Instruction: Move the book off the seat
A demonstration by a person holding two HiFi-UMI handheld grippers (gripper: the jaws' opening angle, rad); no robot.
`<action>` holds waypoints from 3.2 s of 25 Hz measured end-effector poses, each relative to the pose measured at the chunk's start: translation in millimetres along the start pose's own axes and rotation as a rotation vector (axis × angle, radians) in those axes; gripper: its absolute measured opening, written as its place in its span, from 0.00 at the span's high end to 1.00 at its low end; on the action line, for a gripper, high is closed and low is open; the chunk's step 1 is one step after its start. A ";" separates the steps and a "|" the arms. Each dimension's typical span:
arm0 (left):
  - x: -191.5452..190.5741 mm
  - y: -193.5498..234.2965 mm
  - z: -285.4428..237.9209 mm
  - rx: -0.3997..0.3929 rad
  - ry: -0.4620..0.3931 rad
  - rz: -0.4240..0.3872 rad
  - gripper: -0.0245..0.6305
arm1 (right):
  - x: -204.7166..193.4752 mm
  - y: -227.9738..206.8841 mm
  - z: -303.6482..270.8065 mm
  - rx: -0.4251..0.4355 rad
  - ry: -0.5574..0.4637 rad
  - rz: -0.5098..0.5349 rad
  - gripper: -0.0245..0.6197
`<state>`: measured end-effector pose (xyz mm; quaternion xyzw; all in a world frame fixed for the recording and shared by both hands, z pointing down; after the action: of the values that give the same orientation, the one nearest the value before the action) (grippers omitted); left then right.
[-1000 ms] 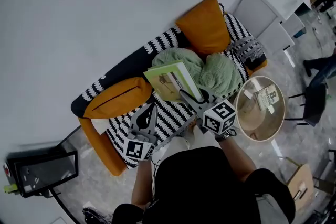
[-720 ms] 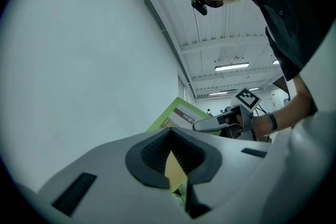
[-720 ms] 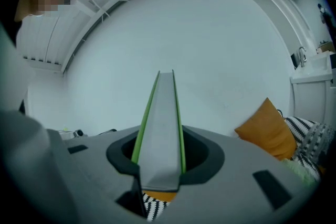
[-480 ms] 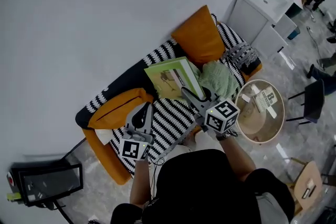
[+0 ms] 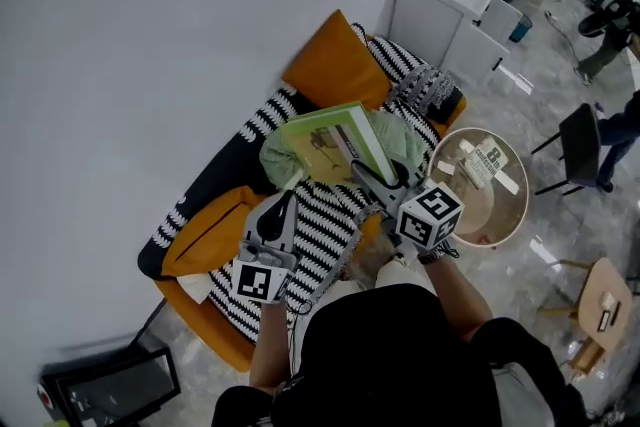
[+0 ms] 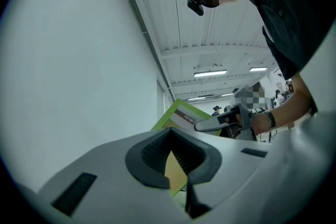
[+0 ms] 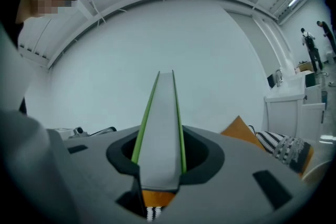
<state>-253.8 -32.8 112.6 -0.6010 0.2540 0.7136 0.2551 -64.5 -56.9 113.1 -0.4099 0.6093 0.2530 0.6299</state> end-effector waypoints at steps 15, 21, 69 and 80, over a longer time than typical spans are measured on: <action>-9.6 -112.6 -92.3 -0.266 0.013 0.022 0.95 | 15.2 -87.6 139.2 -0.273 -0.067 -0.034 0.73; -17.6 -172.3 -110.3 -0.337 0.049 0.019 0.95 | 14.4 -109.0 201.1 -0.333 -0.099 -0.058 0.73; -85.5 -576.7 -257.2 -1.098 0.130 0.175 0.95 | -60.1 -201.1 620.3 -1.045 -0.194 -0.272 0.73; -130.1 -528.7 -311.0 -1.107 0.232 0.233 0.95 | -81.7 -243.1 568.6 -1.115 -0.128 -0.346 0.73</action>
<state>345.8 143.0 165.2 -0.6871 -0.0664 0.6932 -0.2073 442.3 296.4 198.7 -0.7565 0.2694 0.4532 0.3870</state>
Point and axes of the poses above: the fingertips, and each gripper's own axes: z backward along the fingers, y to its left, x out of its top, the point moved 4 cm from there along z, backward along the fingers, and after that the axes turned 5 degrees about z, right-handed, at the moved point
